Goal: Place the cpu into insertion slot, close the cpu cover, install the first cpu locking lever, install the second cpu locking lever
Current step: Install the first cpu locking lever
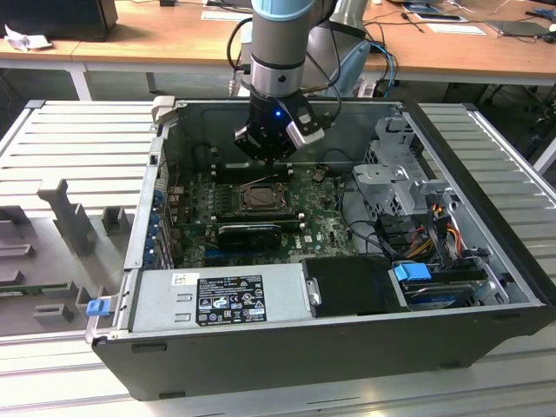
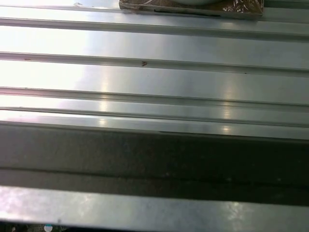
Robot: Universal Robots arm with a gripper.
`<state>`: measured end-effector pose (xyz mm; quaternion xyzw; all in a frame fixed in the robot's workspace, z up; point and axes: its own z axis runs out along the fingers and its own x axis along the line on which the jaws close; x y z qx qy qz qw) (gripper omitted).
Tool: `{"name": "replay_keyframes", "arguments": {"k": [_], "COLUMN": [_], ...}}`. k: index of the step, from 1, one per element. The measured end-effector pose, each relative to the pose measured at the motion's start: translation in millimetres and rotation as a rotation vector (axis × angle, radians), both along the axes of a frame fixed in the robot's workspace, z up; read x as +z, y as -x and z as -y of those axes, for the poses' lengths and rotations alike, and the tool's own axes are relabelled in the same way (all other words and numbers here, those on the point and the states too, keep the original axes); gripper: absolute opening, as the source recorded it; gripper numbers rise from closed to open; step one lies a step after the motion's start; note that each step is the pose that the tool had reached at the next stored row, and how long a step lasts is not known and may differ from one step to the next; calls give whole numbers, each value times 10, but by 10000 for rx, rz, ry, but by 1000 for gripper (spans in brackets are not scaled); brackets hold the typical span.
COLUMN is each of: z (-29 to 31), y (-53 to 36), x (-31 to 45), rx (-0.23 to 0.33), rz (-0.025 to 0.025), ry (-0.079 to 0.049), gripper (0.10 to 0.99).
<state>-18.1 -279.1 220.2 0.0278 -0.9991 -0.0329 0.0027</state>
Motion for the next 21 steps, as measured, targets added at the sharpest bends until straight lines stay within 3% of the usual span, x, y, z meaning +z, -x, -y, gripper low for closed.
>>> {"name": "replay_keyframes", "arguments": {"k": [21], "z": [18], "y": [-29], "x": [-109], "rx": [-334], "rz": [0], "ry": [1], "gripper": [106]}}
